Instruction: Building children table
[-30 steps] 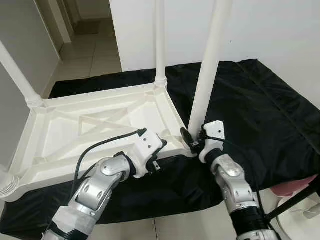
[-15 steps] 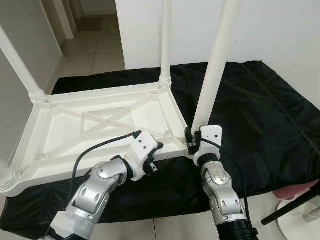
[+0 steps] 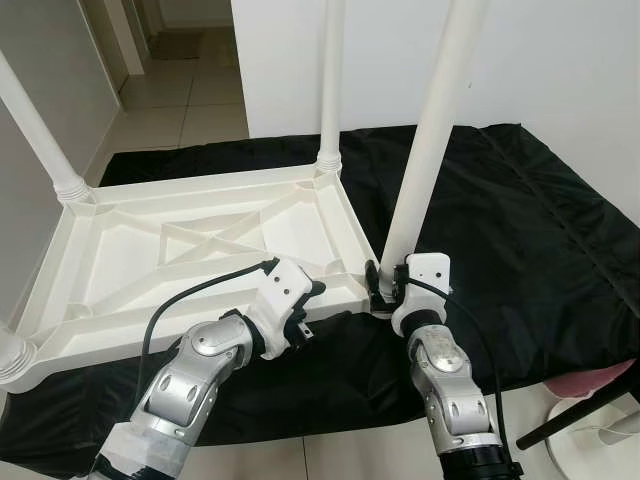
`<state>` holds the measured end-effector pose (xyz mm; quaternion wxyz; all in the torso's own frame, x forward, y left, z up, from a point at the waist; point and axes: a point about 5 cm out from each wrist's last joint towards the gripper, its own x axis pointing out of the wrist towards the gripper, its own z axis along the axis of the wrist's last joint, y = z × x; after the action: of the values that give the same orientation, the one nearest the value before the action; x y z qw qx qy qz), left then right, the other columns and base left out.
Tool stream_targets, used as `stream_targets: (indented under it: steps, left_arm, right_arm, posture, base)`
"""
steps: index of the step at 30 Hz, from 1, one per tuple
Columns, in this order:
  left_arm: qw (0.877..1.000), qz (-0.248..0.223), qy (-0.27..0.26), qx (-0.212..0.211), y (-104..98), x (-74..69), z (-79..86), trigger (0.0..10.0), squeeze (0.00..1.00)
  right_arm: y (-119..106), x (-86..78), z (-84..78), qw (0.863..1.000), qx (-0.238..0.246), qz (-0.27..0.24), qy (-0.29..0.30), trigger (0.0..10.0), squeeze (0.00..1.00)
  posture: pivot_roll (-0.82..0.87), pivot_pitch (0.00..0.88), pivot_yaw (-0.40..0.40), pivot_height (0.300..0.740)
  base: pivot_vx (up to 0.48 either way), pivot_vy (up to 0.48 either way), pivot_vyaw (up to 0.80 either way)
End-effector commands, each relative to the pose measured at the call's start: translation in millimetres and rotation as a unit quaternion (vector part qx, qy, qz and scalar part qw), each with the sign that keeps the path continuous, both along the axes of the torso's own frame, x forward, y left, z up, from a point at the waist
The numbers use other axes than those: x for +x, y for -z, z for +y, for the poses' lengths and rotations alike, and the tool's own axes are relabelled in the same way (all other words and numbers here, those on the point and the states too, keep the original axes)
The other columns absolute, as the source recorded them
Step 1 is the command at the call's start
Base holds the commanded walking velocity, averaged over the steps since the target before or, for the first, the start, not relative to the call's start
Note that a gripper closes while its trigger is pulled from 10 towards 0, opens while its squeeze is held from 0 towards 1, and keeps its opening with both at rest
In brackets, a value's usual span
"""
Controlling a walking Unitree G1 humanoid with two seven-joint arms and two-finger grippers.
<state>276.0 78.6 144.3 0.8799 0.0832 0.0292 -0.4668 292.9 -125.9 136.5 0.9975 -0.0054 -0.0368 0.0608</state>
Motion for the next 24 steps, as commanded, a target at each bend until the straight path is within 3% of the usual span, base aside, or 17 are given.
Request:
stream_targets:
  steps: [1, 2, 3, 4, 5, 10, 13, 16, 23, 24]
  left_arm:
    - [1.000, -0.003, -0.006, 0.006, -1, -0.8, 1.8, 10.0, 0.00]
    - [1.000, -0.003, -0.006, 0.006, -1, -0.8, 1.8, 10.0, 0.00]
    - [1.000, -0.005, -0.006, 0.008, -1, -0.3, 2.1, 10.0, 0.00]
    - [1.000, -0.005, -0.006, 0.008, -1, -0.3, 2.1, 10.0, 0.00]
    - [1.000, -0.005, -0.007, 0.007, -1, 0.8, 2.5, 10.0, 0.00]
    - [1.000, -0.014, -0.010, 0.003, -5, 8.0, 1.4, 10.0, 0.00]
    - [1.000, -0.015, -0.011, 0.004, -6, 8.9, 1.2, 10.0, 0.00]
    - [1.000, -0.019, -0.009, 0.004, -8, 11.0, 0.3, 10.0, 0.00]
    - [1.000, -0.020, -0.009, 0.005, -8, 11.9, 0.6, 10.0, 0.00]
    - [1.000, -0.020, -0.009, 0.005, -8, 11.4, 0.1, 10.0, 0.00]
  right_arm:
    - [-4, 0.5, 0.3, 1.000, 0.008, -0.010, -0.013, 10.0, 0.48]
    - [-4, 0.5, 0.3, 1.000, 0.008, -0.010, -0.013, 10.0, 0.48]
    - [-5, 0.5, -1.8, 0.999, 0.009, -0.015, -0.027, 10.0, 0.28]
    - [-5, 0.5, -1.8, 0.999, 0.009, -0.015, -0.027, 10.0, 0.28]
    - [-6, -0.4, -4.5, 0.998, 0.012, -0.019, -0.058, 10.0, 0.00]
    - [-6, 7.4, -20.6, 0.988, -0.017, -0.028, -0.153, 10.0, 0.00]
    - [-7, 10.5, -22.6, 0.985, -0.027, -0.031, -0.170, 10.0, 0.00]
    - [-9, 21.6, -25.7, 0.973, -0.050, -0.027, -0.224, 10.0, 0.00]
    - [-9, 27.7, -23.8, 0.965, -0.064, -0.019, -0.255, 10.0, 0.00]
    - [-6, 31.1, -22.9, 0.958, -0.075, -0.011, -0.276, 9.1, 0.00]
  posture:
    - [-0.04, 0.000, 0.000, 0.740]
    - [-0.04, 0.000, 0.000, 0.740]
    - [-0.05, 0.000, 0.001, 0.740]
    - [-0.05, 0.000, 0.001, 0.740]
    - [-0.05, 0.000, 0.004, 0.740]
    - [-0.06, 0.000, 0.007, 0.740]
    - [-0.06, 0.000, 0.009, 0.740]
    - [-0.06, 0.000, 0.006, 0.740]
    - [-0.05, 0.000, 0.007, 0.740]
    - [-0.05, 0.000, 0.014, 0.740]
  base:
    - [0.000, 0.000, 0.00]
    - [0.000, 0.000, 0.00]
    - [0.000, 0.000, 0.00]
    - [0.000, 0.000, 0.00]
    - [0.000, 0.000, 0.00]
    - [0.000, 0.000, 0.00]
    - [0.000, 0.000, 0.00]
    - [0.000, 0.000, 0.00]
    - [0.000, 0.000, 0.00]
    - [0.000, 0.000, 0.00]
